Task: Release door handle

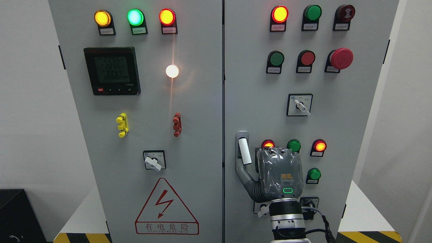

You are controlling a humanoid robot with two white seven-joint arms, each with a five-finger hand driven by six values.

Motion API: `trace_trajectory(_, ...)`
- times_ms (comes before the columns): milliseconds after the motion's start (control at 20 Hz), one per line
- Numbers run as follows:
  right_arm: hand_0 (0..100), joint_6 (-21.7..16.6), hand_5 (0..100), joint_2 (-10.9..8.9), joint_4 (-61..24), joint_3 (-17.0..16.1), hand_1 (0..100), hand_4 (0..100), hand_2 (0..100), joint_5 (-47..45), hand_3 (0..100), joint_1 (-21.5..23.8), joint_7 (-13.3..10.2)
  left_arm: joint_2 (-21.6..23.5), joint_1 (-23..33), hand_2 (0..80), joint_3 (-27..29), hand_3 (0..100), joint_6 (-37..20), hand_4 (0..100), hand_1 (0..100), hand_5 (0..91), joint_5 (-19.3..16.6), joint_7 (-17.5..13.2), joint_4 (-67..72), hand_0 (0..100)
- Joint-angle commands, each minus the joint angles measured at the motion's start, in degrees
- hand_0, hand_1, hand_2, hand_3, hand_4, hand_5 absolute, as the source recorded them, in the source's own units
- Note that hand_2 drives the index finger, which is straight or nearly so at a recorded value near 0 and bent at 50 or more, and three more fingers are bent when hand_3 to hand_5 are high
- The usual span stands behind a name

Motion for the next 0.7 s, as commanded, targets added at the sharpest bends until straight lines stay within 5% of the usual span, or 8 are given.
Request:
trace_trajectory(0,50,0.08,100,0.02,-0.29,-0.15,35,100,92,0.02,100,0.15,-0.07,0.0,-1.5,0.0,0.0,0,0.03,0,56,0.0,-0.01,0.01,1.67,12)
trace_trajectory(651,51,0.26,100,0.02,-0.65,-0.24,35,100,92,0.02,100,0.5,-0.07,0.0,-1.5,0.0,0.0,0,0.03,0,56,0.0,-0.01,0.01,1.67,12)
